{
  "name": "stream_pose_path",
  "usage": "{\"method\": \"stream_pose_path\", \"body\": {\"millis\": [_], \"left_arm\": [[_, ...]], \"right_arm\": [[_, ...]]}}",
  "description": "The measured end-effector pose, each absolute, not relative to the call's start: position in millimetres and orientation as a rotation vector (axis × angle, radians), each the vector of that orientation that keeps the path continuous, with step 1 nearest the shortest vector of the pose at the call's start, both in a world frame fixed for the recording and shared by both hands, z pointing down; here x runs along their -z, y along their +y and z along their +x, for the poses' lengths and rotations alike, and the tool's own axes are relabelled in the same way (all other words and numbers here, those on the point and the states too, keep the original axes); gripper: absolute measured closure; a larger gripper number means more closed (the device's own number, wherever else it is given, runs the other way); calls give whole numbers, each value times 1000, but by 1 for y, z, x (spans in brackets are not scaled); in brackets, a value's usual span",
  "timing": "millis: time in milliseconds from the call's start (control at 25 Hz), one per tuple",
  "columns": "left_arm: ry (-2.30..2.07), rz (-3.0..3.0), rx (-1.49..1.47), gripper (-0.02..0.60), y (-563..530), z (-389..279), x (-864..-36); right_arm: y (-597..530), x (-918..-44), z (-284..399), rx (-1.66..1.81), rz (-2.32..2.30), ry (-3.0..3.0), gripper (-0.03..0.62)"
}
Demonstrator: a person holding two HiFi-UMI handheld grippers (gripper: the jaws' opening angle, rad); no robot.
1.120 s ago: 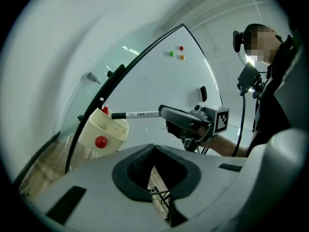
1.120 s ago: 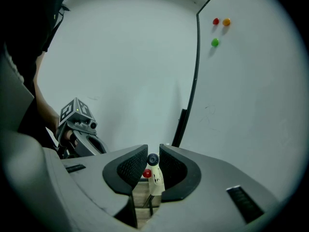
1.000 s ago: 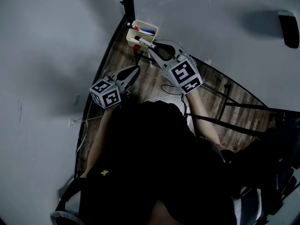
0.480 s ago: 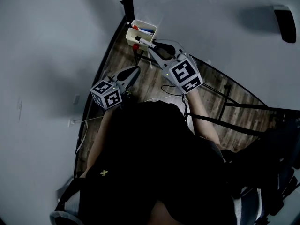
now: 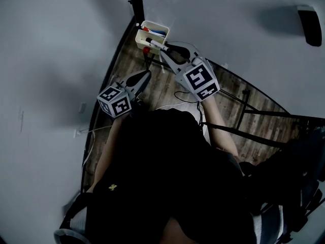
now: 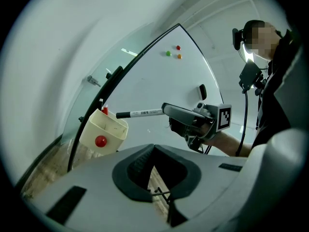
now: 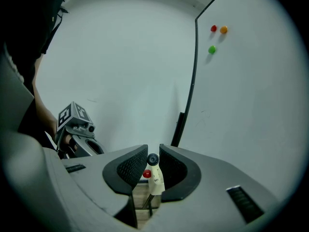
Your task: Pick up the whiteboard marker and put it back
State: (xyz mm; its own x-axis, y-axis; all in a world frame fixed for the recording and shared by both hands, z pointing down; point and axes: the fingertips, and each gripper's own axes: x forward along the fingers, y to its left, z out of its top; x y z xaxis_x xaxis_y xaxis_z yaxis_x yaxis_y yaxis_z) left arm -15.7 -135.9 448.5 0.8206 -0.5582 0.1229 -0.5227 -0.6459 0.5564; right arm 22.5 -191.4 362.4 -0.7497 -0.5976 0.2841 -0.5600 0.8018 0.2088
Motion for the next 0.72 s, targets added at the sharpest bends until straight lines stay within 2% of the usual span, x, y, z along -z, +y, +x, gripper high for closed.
{"method": "stream_pose_path", "body": {"millis": [720], "left_arm": [[-789, 2397, 96, 575, -141, -21, -446]], "right_arm": [[-209, -351, 24, 178, 909, -2660, 520]]}}
